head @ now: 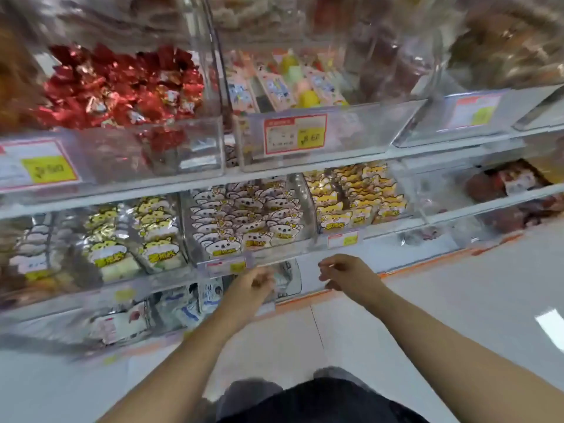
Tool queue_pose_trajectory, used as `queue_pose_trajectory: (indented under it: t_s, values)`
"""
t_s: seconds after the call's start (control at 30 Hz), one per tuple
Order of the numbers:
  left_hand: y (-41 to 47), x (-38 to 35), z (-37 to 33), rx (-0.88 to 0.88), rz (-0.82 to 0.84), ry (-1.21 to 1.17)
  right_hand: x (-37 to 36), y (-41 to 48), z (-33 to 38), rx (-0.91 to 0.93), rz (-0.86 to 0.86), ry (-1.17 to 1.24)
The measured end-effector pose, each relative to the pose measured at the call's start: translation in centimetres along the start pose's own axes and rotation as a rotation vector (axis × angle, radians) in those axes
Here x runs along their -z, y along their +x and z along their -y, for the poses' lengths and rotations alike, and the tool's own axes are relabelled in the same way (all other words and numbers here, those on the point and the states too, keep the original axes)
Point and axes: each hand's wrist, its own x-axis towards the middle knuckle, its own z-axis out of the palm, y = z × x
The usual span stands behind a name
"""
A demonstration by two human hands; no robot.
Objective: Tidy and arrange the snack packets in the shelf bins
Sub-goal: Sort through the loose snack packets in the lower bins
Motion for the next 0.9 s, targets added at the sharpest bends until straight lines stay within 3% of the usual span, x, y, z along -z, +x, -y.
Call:
queue_pose_trajectory:
  t_s: [0.17,0.37,0.6,0.8,0.9]
  values:
    - [-0.2,0.6,7.5,0.061,-0.130,-0.007,-5.2,2.9,-3.1,0.047,0.157,-0.063]
    - [4.6,2.3,17.4,-0.031,-0.131,0.154,-13.9,10.0,-10.0,0.140,0.162,-0.270]
    - [11.3,1.9,25.9,-0.368,-0.242,0.504,-21.1,17.3,-16.4,0.376,0.015,-0.354]
    - [13.3,1.2,29.6,-0.586,-0.331,0.553,-24.4,20.9,-19.1,0.658,-0.157,-0.451]
    - [13.1,0.9,30.1,-0.622,-0.351,0.562,-24.9,21.1,-19.5,0.706,-0.241,-0.478]
